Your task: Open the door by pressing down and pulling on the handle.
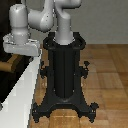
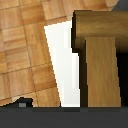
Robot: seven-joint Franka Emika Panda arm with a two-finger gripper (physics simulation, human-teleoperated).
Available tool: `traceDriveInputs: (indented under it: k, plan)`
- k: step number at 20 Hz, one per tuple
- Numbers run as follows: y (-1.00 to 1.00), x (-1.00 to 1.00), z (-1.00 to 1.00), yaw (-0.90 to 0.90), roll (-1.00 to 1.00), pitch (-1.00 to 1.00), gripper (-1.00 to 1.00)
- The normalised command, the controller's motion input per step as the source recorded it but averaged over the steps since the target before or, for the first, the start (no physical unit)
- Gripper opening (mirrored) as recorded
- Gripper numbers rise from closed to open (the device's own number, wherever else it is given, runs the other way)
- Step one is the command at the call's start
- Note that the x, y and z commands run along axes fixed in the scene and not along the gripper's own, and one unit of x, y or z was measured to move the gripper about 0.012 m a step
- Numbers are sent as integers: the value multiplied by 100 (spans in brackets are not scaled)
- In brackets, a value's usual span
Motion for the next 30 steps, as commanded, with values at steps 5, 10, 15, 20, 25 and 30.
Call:
traceDriveInputs:
  k: [5, 10, 15, 20, 25, 30]
  plan:
    - [0, 0, 0, 0, 0, 0, -100]
    - [0, 0, 0, 0, 0, 0, -100]
    - [0, 0, 0, 0, 0, -3, -100]
    - [0, 0, -80, 0, 0, -12, -100]
    - [0, 0, -40, 0, 0, -9, -100]
    - [0, 0, -40, 0, 0, -9, -100]
